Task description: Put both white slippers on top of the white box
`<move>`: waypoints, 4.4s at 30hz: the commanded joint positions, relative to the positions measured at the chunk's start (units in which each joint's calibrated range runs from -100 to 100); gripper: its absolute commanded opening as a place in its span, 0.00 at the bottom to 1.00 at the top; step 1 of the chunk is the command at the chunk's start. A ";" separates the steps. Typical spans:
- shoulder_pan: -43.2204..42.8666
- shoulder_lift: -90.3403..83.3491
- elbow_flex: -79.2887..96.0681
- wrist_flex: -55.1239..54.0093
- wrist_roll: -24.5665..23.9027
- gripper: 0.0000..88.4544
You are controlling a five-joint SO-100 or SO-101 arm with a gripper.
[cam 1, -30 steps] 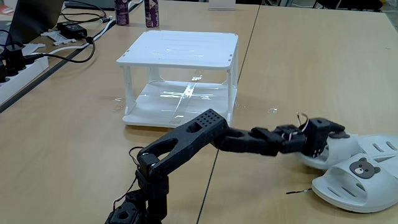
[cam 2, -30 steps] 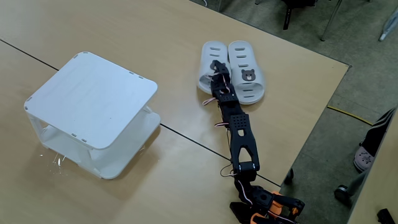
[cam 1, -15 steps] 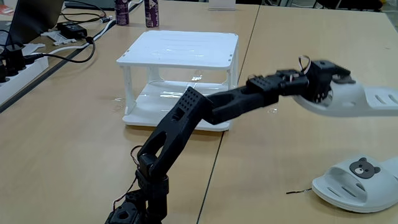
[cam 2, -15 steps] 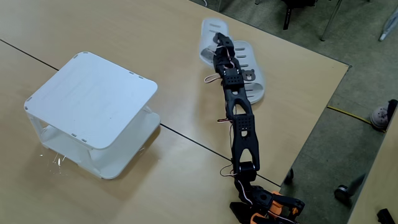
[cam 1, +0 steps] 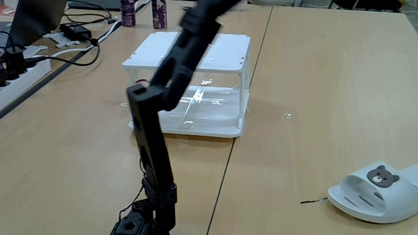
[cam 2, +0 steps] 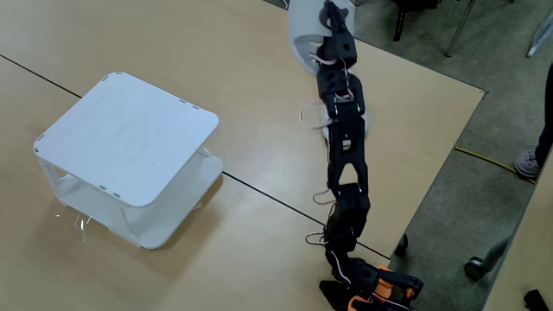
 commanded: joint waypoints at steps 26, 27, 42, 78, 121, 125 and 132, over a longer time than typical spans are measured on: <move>-53.68 -5.29 16.21 -0.11 0.42 0.01; -53.77 -5.29 16.48 -0.11 0.42 0.01; -53.03 19.53 -7.97 -0.37 0.42 0.01; -50.72 60.26 -47.48 -0.37 0.42 0.01; -50.80 41.92 -18.44 0.32 0.42 0.26; -50.89 34.68 -9.51 0.14 0.42 0.26; -51.05 21.55 4.48 0.14 0.42 0.27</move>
